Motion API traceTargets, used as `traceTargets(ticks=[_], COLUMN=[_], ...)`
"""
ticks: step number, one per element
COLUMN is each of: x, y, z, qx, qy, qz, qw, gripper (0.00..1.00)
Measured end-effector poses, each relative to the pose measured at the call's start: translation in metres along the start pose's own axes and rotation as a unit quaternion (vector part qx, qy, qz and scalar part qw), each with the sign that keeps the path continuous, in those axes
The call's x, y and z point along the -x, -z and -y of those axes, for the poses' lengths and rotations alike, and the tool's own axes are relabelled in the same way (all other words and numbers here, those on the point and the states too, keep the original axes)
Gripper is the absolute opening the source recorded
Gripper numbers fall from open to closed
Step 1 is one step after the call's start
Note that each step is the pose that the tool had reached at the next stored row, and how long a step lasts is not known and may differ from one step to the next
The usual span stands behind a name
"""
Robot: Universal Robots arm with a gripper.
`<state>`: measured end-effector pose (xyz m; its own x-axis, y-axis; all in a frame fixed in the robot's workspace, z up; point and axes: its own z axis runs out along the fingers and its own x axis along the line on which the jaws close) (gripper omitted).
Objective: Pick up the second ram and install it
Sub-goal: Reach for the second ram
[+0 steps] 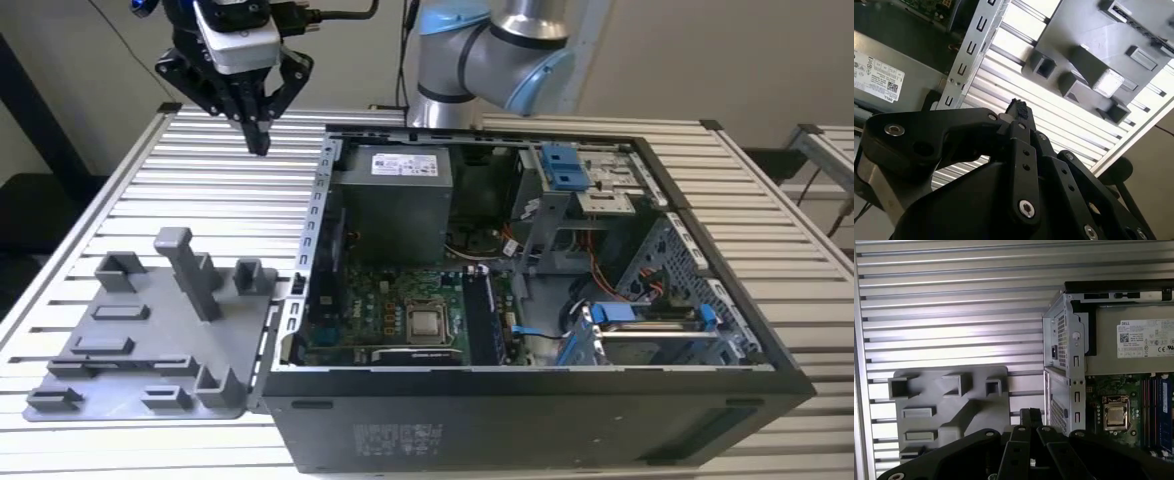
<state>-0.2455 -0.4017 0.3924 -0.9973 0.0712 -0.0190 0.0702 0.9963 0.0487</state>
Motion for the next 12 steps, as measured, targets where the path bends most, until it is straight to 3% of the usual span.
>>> traceTargets(ticks=[12], x=[-0.0190], y=[0.0005], z=[0.0016], qx=[0.0000], qy=[0.000], qz=[-0.0001], qw=[1.0000], gripper=[0.11])
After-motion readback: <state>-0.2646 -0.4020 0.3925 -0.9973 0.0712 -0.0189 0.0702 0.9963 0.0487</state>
